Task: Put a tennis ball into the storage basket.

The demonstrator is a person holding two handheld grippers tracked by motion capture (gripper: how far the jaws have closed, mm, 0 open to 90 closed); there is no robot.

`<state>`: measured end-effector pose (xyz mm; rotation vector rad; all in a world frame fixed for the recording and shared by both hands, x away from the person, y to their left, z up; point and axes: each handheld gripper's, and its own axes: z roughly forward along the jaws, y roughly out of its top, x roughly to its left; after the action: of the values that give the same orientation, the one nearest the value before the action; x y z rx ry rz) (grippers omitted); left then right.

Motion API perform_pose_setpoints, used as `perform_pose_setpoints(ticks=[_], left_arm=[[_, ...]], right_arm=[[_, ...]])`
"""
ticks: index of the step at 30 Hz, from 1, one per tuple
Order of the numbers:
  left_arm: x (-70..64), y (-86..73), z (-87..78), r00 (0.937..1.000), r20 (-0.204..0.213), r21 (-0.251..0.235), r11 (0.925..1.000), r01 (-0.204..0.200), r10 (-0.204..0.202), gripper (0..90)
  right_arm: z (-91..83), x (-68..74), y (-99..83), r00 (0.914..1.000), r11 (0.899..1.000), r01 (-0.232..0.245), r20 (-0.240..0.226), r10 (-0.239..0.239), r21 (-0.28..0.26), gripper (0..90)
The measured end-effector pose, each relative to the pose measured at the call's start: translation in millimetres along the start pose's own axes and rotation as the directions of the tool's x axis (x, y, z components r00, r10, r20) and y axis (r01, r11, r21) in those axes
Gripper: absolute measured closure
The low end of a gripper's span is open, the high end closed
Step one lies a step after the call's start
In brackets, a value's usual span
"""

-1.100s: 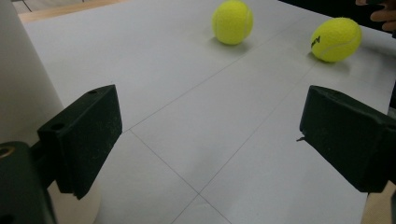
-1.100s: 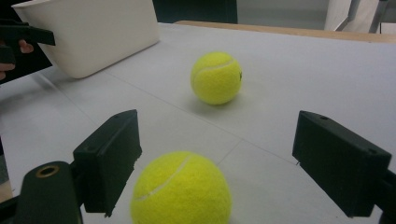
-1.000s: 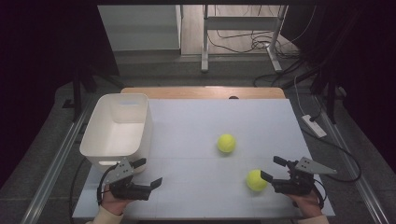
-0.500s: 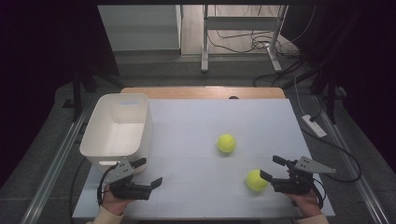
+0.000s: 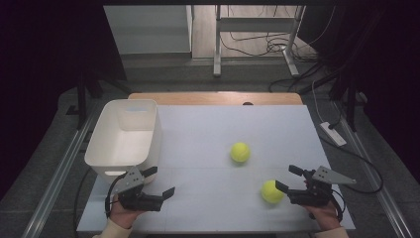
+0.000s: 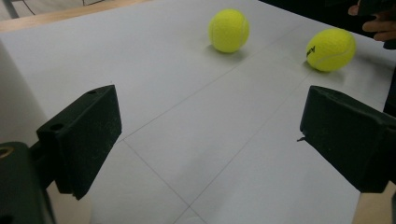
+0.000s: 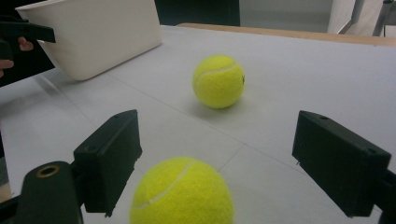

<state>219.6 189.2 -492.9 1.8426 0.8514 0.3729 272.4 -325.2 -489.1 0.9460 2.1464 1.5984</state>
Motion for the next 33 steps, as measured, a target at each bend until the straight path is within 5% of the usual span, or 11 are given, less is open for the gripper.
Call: perform_pose_setpoints(ticks=[33], left_arm=[[-20.4, 44.9, 38.2, 0.9951, 0.077, 0.03, 0.9975, -0.064, 0.062, 5.7]], right_arm=[[2.0, 4.7, 0.3, 1.0, 1.0, -0.001, 0.007, 0.001, -0.007, 15.5]])
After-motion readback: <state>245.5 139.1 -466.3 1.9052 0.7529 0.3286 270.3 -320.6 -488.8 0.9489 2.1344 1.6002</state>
